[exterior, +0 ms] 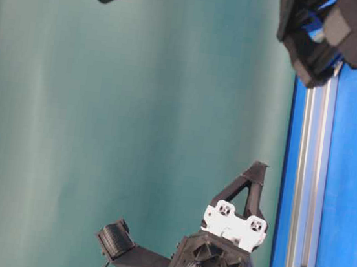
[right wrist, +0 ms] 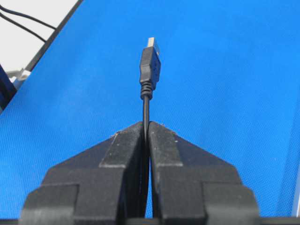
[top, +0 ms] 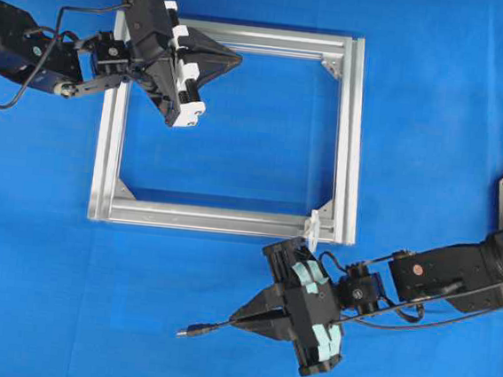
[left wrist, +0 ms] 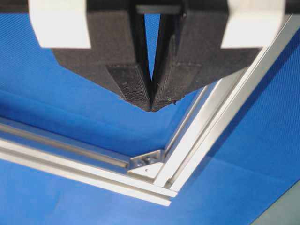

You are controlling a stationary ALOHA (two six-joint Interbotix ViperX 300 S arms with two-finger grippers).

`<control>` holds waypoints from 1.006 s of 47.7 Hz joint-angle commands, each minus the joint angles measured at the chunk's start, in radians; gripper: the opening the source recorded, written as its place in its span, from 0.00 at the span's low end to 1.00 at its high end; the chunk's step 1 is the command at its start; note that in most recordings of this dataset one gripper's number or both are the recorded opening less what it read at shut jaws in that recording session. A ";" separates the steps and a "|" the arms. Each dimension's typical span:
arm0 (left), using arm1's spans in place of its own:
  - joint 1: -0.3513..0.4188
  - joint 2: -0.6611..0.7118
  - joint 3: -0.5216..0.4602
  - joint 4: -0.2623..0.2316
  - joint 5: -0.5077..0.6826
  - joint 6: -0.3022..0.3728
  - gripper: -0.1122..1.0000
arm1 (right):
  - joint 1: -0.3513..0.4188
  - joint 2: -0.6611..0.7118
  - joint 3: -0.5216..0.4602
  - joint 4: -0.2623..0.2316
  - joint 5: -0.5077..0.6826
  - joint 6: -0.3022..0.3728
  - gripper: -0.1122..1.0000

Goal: Insert the wire through the string loop located on the right side.
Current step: 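Lift the cable plug with the right gripper and carry it rightward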

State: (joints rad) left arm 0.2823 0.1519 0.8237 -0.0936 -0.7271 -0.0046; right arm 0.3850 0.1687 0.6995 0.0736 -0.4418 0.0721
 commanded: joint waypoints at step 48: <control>0.003 -0.034 -0.005 0.002 -0.003 -0.002 0.10 | 0.018 -0.054 0.034 0.005 -0.005 0.005 0.08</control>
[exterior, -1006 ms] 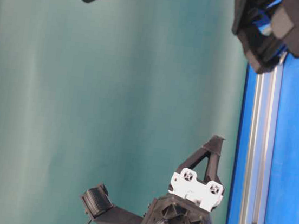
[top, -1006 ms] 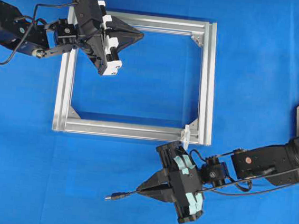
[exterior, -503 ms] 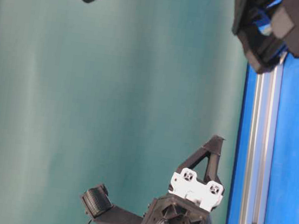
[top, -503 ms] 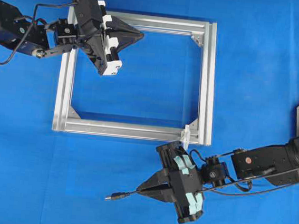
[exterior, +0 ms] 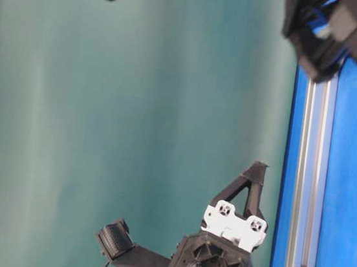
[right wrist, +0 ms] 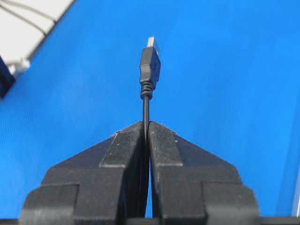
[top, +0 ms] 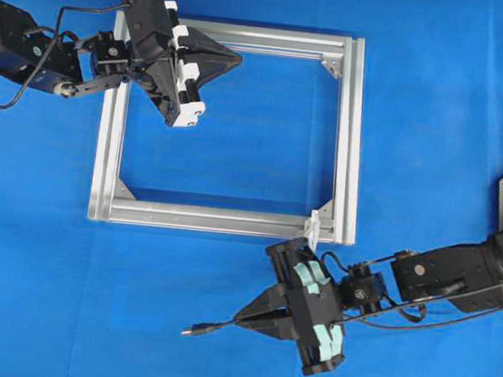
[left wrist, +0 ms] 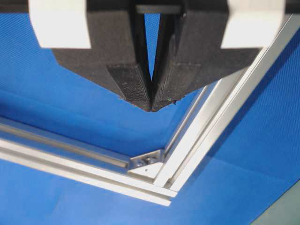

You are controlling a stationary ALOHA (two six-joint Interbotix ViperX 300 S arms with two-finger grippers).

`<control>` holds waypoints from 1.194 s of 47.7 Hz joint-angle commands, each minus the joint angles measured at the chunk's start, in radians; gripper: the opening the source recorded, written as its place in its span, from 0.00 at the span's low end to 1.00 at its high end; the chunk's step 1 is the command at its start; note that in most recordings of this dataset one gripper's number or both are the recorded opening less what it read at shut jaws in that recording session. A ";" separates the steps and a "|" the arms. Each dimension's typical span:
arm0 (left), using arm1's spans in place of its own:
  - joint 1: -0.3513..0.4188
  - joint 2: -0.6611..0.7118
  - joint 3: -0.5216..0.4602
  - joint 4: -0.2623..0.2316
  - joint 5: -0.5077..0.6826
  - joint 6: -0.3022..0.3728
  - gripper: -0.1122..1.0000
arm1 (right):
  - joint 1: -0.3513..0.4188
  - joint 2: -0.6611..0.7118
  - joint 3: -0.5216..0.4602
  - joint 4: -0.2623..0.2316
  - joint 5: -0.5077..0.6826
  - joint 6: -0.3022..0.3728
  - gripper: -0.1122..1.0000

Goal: Insert the wire through the string loop located on the right side.
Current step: 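Lift the cable plug with the right gripper and carry it rightward, then move the right gripper to align the plug with the white zip-tie loop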

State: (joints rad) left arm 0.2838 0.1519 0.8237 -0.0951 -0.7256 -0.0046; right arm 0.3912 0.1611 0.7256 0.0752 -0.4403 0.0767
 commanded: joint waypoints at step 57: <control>-0.017 -0.034 0.000 0.005 -0.011 -0.002 0.10 | 0.081 -0.604 0.641 0.089 -0.023 0.002 0.08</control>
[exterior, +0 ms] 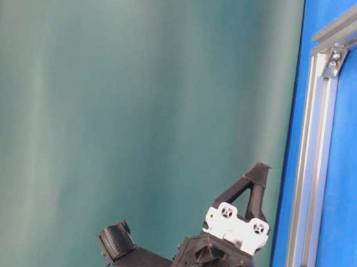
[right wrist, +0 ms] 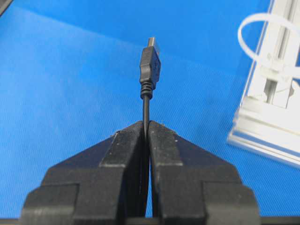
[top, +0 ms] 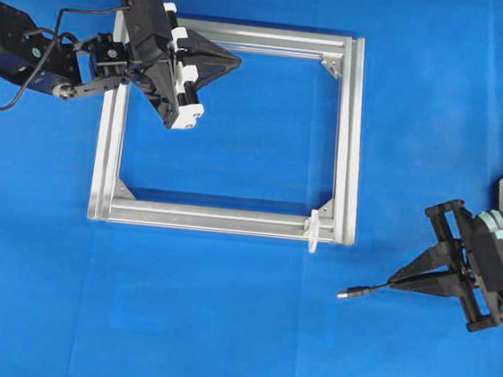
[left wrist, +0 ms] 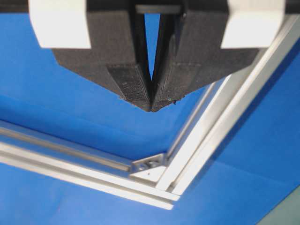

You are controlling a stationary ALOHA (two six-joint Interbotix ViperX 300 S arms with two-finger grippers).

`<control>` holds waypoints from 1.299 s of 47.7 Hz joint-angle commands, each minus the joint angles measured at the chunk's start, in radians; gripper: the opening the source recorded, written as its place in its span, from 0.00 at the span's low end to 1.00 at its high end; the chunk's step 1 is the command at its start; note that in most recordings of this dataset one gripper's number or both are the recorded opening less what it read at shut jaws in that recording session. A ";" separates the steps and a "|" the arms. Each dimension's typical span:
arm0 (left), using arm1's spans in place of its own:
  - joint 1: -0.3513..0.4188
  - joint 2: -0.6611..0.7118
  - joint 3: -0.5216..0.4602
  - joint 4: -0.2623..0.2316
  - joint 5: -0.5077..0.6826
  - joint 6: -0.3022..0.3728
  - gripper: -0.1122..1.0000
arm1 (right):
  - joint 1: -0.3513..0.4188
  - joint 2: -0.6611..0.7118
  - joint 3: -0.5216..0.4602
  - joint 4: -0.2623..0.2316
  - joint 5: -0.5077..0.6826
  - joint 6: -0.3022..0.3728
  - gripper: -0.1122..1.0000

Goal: Insert the wire through the string loop located on the right side.
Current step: 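Move the right gripper to align the plug with the white zip-tie loop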

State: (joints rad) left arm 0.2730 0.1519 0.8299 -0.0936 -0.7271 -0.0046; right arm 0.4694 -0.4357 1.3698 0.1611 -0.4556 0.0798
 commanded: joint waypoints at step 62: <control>-0.008 -0.034 -0.006 0.003 -0.011 -0.002 0.10 | -0.238 0.002 0.023 0.002 -0.064 -0.009 0.08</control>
